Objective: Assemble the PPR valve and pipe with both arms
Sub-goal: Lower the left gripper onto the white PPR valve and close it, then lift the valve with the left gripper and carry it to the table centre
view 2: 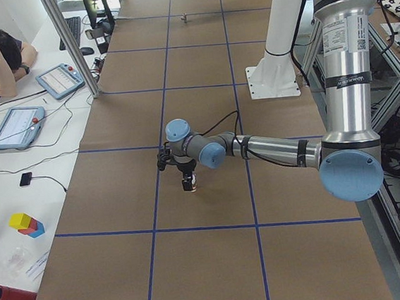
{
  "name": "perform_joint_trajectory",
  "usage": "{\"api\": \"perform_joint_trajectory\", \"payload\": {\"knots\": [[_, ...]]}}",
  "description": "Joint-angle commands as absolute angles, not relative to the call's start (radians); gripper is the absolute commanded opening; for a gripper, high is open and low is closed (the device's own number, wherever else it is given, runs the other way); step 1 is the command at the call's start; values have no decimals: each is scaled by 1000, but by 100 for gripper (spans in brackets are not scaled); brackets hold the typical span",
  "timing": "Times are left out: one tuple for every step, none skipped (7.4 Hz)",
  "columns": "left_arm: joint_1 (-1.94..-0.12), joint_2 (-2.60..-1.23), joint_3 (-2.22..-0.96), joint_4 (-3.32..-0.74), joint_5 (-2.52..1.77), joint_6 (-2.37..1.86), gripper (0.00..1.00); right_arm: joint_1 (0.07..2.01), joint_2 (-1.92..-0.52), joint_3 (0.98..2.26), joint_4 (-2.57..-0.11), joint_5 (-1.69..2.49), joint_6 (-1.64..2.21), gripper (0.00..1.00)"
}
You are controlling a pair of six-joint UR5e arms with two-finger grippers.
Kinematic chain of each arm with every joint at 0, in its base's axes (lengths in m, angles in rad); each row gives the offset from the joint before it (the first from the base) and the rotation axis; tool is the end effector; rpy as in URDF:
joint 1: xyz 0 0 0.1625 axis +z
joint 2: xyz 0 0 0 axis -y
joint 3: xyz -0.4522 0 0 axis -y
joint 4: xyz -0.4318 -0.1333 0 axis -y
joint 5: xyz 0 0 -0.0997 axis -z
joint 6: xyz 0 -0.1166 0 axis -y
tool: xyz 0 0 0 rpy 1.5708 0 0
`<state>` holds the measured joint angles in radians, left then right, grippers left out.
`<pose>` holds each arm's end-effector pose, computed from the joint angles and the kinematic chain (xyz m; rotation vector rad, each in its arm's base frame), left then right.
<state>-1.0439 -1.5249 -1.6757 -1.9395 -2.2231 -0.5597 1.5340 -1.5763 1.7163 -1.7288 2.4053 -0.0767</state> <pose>0.2172 -0.4977 0.6317 0.0210 0.7626 0.1083 0.0276 -0.5247 0.6345 -0.0003 -0.8350 -0.0993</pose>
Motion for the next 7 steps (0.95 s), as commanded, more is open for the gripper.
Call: {"api": "perform_joint_trajectory", "payload": {"knots": [[-1045,-1523,-1675,-1941,-2224,-563,27,1534,-1577,1717,-1729,2405,-77,99],[-1045,-1523,-1680,-1940,-2232,-563,0,1534,-1577,1717,-1729,2405,-75,99],[-1043,-1525,-1684,-1939,-2235,-564,0,1534,-1577,1717,-1729,2405,-77,99],[-1045,-1529,-1718,-1915,-2235,-575,0,1534,-1575,1718,-1729,2405,-77,99],[-1043,-1564,-1779,-1799,-2235,-592,0,1534,-1568,1724,-1729,2407,-75,99],[-1043,-1668,-1852,-1596,-2229,-592,0,1534,-1534,1718,-1730,2405,-75,99],[-1043,-1816,-1886,-1398,-2226,-595,0,1535,-1531,1721,-1732,2405,-74,99]]}}
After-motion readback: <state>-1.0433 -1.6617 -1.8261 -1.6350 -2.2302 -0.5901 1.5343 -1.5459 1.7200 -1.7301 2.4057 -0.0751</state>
